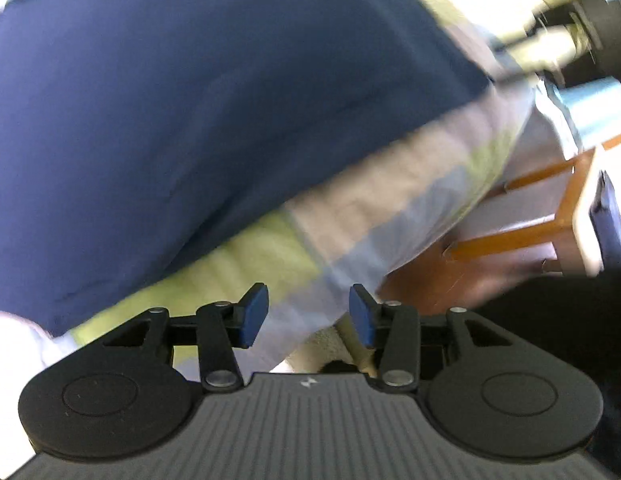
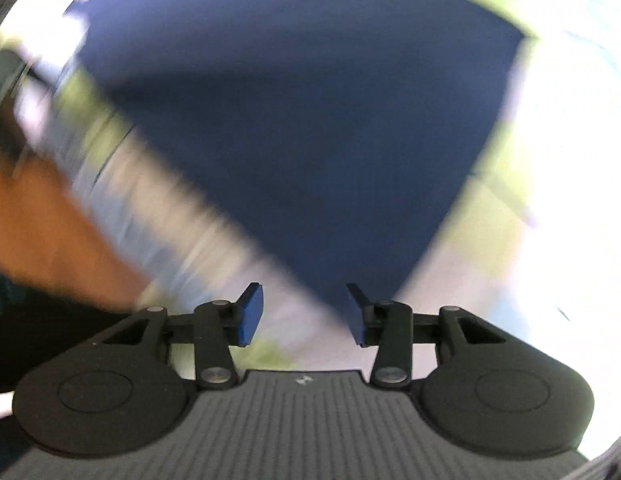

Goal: Fold clothes

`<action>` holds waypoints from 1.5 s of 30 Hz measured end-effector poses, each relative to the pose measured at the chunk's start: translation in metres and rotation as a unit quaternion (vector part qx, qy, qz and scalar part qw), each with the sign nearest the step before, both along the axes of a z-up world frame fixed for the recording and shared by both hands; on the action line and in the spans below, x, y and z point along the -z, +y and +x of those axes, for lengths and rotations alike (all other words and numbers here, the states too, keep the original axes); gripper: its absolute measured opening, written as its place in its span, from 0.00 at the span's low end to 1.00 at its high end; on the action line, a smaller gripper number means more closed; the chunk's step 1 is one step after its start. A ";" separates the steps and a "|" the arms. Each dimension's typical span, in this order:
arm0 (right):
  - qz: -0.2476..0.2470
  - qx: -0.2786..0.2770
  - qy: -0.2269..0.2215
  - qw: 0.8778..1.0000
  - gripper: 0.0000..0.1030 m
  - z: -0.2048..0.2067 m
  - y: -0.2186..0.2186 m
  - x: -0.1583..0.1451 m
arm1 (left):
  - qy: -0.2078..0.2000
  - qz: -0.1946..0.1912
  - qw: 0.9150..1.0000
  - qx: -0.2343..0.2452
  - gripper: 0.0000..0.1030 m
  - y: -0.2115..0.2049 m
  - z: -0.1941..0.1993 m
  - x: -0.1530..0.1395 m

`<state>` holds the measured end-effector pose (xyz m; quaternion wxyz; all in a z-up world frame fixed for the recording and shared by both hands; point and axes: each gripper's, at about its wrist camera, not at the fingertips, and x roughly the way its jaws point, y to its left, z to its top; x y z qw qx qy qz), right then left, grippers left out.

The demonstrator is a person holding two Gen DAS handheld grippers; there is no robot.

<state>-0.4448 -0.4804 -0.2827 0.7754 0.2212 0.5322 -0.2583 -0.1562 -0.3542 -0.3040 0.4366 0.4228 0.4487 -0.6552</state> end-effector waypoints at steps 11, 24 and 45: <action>-0.140 -0.076 -0.055 0.986 0.29 0.012 -0.259 -0.004 | 0.005 -0.088 0.965 -0.247 0.49 -0.147 -0.096 -0.033; -0.051 -0.310 -0.216 0.925 0.30 0.067 -0.388 0.098 | -0.163 -0.149 0.929 -0.296 0.52 -0.340 -0.153 -0.004; -0.149 -0.369 -0.267 0.878 0.00 0.081 -0.348 0.075 | -0.290 -0.192 0.876 -0.335 0.13 -0.391 -0.148 0.005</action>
